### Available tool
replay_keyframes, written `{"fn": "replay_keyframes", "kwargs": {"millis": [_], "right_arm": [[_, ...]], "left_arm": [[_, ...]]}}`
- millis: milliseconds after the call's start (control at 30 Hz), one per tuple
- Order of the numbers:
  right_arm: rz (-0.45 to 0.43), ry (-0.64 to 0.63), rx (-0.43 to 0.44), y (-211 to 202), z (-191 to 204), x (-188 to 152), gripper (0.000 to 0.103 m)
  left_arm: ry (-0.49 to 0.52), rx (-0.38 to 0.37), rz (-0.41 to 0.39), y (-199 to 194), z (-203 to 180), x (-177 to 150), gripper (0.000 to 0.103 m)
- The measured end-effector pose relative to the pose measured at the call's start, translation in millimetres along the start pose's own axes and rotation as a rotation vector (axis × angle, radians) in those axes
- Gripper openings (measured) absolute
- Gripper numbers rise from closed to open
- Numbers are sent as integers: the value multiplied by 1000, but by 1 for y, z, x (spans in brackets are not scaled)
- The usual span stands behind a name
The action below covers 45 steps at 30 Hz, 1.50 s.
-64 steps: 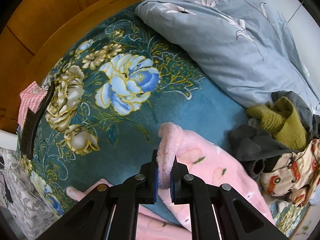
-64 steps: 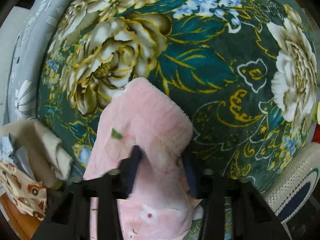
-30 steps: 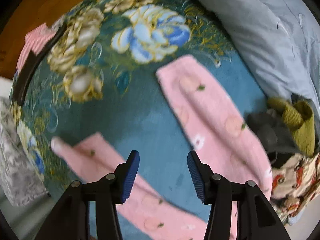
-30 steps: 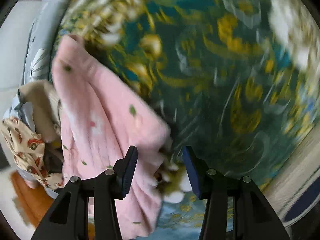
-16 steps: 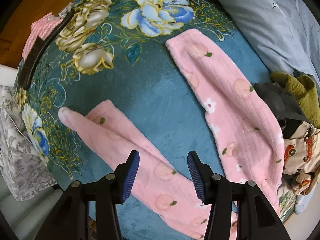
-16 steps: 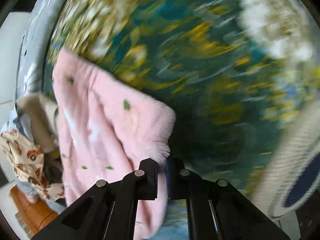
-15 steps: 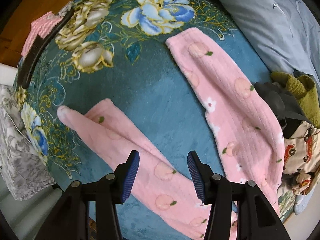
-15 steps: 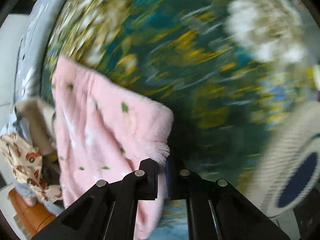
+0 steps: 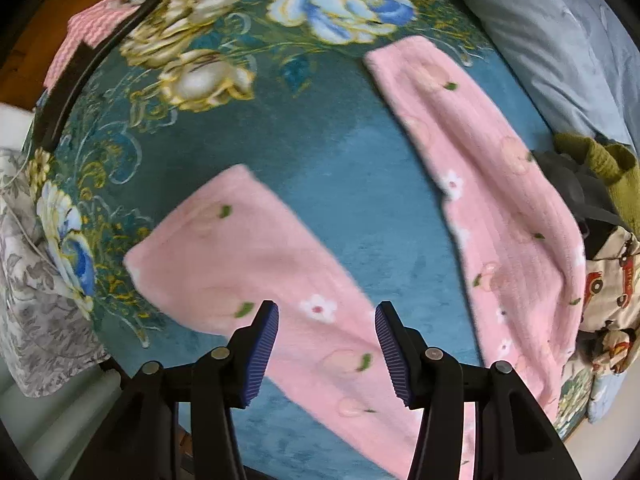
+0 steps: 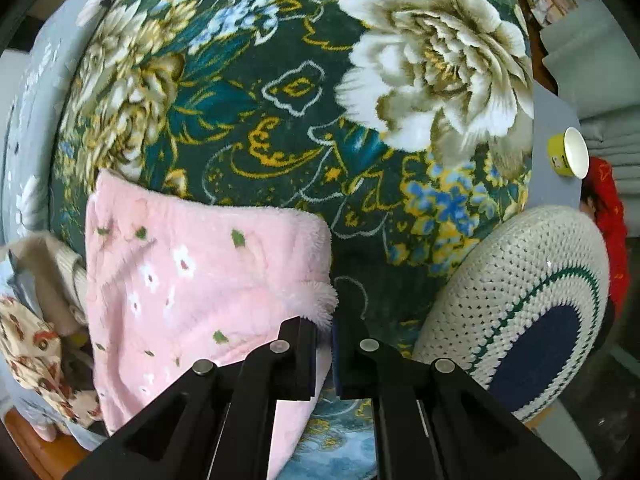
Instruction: Fold clothes
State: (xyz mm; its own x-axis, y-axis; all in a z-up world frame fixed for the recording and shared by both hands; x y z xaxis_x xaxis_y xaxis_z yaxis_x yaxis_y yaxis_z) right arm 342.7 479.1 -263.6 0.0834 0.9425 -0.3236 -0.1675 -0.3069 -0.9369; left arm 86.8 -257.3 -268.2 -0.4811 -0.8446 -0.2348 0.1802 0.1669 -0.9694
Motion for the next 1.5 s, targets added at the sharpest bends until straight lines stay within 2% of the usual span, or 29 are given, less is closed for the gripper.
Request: {"fn": "replay_keyframes", "kwargs": {"millis": [167, 300, 400, 467, 700, 833, 1033, 1200, 1233, 1333, 1367, 1500], "right_arm": [[-21, -77, -40, -14, 21, -10, 6], [-42, -115, -60, -27, 38, -20, 6], [-63, -147, -85, -34, 51, -27, 6], [-77, -174, -115, -37, 59, -33, 6], [-112, -181, -181, -34, 71, -45, 6], [-124, -157, -200, -35, 70, -52, 6], [-139, -147, -228, -36, 76, -60, 6], [-143, -130, -246, -36, 79, -63, 6], [-143, -126, -250, -36, 80, -63, 6], [-146, -123, -262, -36, 82, -62, 6], [-150, -125, -267, -37, 83, -61, 6], [-183, -115, -277, -43, 87, -55, 6]], "left_arm": [[-160, -59, -12, 3, 68, -1, 56], [-290, -78, -2, 16, 124, 0, 56], [-319, -97, -16, 21, 145, 13, 56], [-268, -80, -19, 23, 145, 30, 56], [47, -10, 1, 37, 103, 95, 56], [209, 35, 52, 56, 80, 109, 56], [357, 32, 119, 75, 59, 115, 53], [506, 29, 164, 78, 43, 103, 21], [532, 24, 163, 76, 41, 100, 9], [600, 1, 155, 71, 36, 92, 5], [596, -25, 131, 64, 34, 95, 5], [474, -143, -5, 34, 29, 130, 4]]}}
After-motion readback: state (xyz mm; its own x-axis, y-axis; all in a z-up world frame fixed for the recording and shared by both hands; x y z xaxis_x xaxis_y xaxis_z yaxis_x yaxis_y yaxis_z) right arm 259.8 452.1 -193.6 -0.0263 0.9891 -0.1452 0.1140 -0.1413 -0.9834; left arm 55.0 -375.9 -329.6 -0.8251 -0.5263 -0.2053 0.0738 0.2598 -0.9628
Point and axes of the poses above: each gripper's, at about its wrist camera, not at the fingertips, and y roughly the way its jaws point, z to its left, x to its top, the point moved 3 cm from there along y, roughly the way its jaws point, and after that the axes turned 9 degrees about z, right-handed, at the moved point
